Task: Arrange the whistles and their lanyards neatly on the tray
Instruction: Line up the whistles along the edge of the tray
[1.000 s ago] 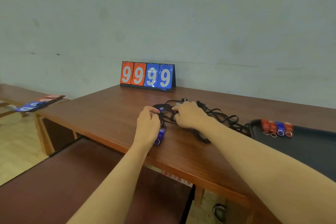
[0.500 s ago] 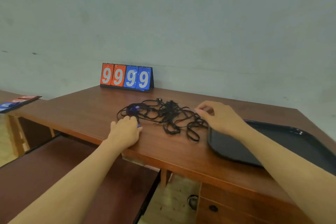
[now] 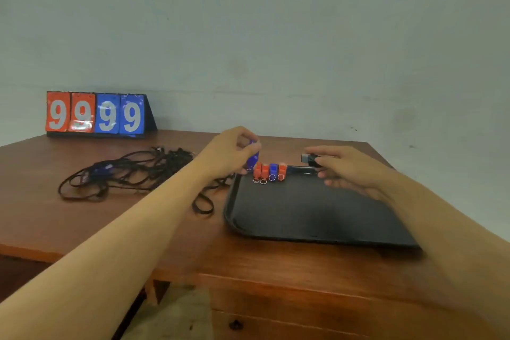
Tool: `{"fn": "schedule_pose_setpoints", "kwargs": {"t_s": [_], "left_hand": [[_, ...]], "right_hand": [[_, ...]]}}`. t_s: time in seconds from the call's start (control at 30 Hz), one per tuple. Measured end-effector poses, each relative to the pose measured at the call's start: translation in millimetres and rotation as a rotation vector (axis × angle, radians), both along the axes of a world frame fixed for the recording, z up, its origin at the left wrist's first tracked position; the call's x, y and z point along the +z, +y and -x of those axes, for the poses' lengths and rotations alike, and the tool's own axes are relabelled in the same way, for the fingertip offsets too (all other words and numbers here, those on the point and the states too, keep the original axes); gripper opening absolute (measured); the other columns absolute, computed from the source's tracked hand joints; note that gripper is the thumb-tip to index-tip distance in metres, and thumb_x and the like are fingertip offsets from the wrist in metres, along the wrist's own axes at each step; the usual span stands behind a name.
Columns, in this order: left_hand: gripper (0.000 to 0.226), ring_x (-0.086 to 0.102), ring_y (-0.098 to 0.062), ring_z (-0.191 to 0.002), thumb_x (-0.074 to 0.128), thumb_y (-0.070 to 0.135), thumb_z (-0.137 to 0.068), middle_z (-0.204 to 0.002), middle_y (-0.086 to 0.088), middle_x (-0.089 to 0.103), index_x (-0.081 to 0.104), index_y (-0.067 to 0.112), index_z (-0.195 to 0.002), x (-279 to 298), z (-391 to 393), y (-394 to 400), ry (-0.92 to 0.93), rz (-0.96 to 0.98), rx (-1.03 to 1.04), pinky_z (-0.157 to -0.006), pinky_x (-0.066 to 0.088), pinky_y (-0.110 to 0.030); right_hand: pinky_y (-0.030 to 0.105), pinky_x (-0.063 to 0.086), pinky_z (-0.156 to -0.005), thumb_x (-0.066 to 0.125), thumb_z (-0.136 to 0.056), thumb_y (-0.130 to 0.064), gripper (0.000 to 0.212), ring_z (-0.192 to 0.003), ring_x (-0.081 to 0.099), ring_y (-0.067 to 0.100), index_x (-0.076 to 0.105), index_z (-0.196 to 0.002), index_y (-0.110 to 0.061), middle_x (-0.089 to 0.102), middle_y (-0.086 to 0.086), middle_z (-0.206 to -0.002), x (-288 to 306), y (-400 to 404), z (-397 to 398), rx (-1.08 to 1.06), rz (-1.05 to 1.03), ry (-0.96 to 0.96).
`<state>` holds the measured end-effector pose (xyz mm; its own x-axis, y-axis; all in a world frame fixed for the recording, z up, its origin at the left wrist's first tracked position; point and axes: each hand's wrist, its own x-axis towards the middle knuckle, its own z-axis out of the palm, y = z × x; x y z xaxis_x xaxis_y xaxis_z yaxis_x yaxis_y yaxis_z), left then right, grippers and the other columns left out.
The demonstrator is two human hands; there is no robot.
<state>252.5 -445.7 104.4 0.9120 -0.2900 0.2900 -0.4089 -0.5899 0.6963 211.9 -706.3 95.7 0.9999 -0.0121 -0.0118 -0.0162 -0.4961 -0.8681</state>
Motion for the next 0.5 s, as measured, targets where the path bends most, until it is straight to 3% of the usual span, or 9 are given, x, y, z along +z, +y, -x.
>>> {"fn": "schedule_pose_setpoints", "kwargs": {"t_s": [0.13,0.23,0.37,0.5], "left_hand": [[0.031,0.078,-0.02,-0.087,0.063,0.031,-0.098,-0.122,-0.005,0.068,0.058,0.019,-0.127,4.7,-43.5,-34.6,0.155,0.096,-0.16,-0.076,0.064,-0.031],[0.038,0.077,-0.018,-0.089,0.064,0.036,-0.096,-0.123,-0.005,0.07,0.06,0.018,-0.13,-1.0,-71.8,-52.5,0.14,0.09,-0.196,-0.081,0.063,-0.03],[0.039,0.077,-0.015,-0.091,0.061,0.043,-0.098,-0.111,0.0,0.077,0.067,0.014,-0.123,-16.7,-86.5,-64.5,0.066,-0.035,-0.224,-0.094,0.059,-0.037],[0.031,0.074,-0.004,-0.087,0.057,0.044,-0.099,-0.109,0.016,0.069,0.066,0.027,-0.123,-13.0,-75.4,-71.0,-0.026,-0.122,-0.295,-0.081,0.06,-0.018]], "right_hand": [[0.024,0.057,-0.077,0.056,-0.102,-0.022,0.025,-0.087,0.063,0.013,0.064,-0.126,-0.018,0.066,0.004,-0.11,1.4,-9.2,-39.3,-0.055,-0.074,0.002],[0.025,0.059,-0.075,0.059,-0.1,-0.024,0.02,-0.079,0.069,0.01,0.063,-0.118,-0.017,0.07,0.004,-0.099,-8.5,-14.5,-64.2,-0.115,0.142,-0.018],[0.036,0.058,-0.086,0.055,-0.1,-0.024,0.014,-0.088,0.075,0.02,0.066,-0.098,-0.016,0.077,0.008,-0.099,-22.0,-15.4,-77.3,-0.101,0.469,-0.05],[0.044,0.053,-0.092,0.058,-0.099,-0.024,0.027,-0.099,0.065,0.027,0.063,-0.119,-0.007,0.07,0.013,-0.11,-30.0,-9.1,-84.9,-0.121,0.66,-0.09]]}}
